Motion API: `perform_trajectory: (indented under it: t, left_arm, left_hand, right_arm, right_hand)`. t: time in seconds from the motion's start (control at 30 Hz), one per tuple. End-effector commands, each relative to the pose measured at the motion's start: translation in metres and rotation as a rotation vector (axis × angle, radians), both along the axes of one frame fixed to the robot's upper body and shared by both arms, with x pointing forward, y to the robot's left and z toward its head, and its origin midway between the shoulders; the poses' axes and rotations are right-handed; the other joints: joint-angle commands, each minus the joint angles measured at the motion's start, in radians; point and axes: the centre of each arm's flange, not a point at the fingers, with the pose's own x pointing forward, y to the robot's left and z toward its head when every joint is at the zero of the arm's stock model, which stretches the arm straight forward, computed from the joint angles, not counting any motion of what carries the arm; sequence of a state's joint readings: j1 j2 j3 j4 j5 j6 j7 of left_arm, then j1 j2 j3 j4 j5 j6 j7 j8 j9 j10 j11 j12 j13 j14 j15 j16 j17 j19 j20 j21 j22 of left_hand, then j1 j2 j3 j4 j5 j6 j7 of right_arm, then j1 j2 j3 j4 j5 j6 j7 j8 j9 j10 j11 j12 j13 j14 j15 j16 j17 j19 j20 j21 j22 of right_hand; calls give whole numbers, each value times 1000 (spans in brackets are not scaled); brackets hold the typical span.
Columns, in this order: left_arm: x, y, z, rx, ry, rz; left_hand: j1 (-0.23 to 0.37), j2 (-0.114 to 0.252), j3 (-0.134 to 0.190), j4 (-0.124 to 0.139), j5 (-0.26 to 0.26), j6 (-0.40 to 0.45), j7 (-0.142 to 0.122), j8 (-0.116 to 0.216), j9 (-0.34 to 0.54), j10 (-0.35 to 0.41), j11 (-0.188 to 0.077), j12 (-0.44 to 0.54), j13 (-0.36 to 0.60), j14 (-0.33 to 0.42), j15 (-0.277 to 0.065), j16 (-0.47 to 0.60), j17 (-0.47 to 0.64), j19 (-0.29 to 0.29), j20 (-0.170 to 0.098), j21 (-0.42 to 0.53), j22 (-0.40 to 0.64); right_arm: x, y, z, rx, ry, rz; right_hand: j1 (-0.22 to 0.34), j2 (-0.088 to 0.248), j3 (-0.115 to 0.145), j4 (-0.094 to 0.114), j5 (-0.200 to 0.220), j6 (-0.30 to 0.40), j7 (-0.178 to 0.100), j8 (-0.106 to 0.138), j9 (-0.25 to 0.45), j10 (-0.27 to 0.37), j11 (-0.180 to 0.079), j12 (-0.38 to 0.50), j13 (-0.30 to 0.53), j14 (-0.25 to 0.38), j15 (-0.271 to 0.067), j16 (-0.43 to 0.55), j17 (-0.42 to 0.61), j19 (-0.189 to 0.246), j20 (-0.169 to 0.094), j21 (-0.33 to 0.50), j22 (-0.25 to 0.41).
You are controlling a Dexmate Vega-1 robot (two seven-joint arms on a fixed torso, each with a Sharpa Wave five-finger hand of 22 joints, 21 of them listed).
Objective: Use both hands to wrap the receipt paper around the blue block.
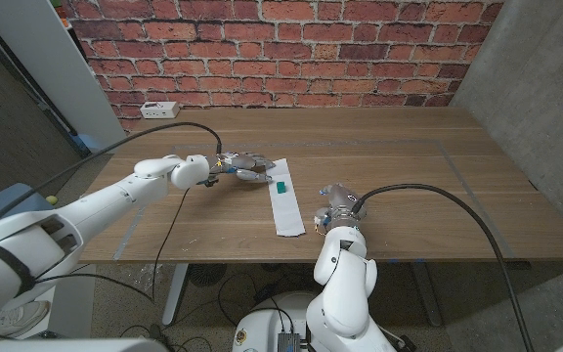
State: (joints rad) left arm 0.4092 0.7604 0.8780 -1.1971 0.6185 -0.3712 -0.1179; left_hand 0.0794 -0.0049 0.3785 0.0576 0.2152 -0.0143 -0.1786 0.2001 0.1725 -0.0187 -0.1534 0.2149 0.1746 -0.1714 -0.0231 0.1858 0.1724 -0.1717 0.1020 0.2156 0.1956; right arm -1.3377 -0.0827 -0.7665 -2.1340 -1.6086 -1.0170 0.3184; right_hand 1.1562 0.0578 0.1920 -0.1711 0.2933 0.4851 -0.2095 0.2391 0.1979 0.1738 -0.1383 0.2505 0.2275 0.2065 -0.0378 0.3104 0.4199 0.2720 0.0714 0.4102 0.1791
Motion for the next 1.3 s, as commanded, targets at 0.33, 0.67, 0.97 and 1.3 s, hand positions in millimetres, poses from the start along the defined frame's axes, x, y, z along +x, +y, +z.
perform_trajectory:
  t: [0.33, 0.67, 0.97, 1.3]
  left_arm:
    - [0, -6, -3, -6, 11, 12]
    - [-1, -6, -5, -16, 19, 10]
    - [-3, -5, -8, -6, 17, 15]
    - [0, -4, -8, -7, 18, 15]
  left_hand:
    - [-8, 6, -4, 1, 8, 3, 4, -7, 0, 0, 1, -5, 3, -13, 9, 1, 3, -55, 5, 3, -1]
    - [-8, 7, -5, 0, 9, 1, 4, -10, 0, 1, 0, -7, 3, -14, 9, 0, 3, -57, 7, 2, -1]
    - [-9, 9, -6, 0, 9, 0, 1, -12, 0, 1, -2, -9, 4, -13, 9, 0, 3, -55, 8, 3, -1]
    - [-9, 10, -7, 0, 10, -1, 3, -13, 0, 1, -3, -10, 4, -12, 8, -1, 3, -55, 10, 3, -1]
  right_arm:
    - [-26, 2, -5, -195, -88, -17]
    - [-13, 24, -16, -311, -48, 114]
    - [-6, 31, -26, -338, 52, 139]
    - [-4, 31, -29, -343, 86, 125]
  right_hand:
    - [-122, -98, -70, 59, 49, 70, 42, 30, 21, 49, 21, 10, 10, 32, -49, -2, 10, 26, -3, -16, 5]
    - [-79, -92, -60, 39, 96, 88, 18, 64, 45, 1, 2, -13, 18, 6, -44, -20, 18, 36, -13, -23, 6]
    - [-52, -79, -49, 32, 115, 47, 8, 62, 56, -27, 10, -27, 20, -26, -30, -37, 23, 8, -10, -41, 7]
    - [-54, -82, -53, 35, 124, 24, -4, 62, 62, -51, 6, -36, 22, -51, -20, -49, 27, -17, -1, -56, 7]
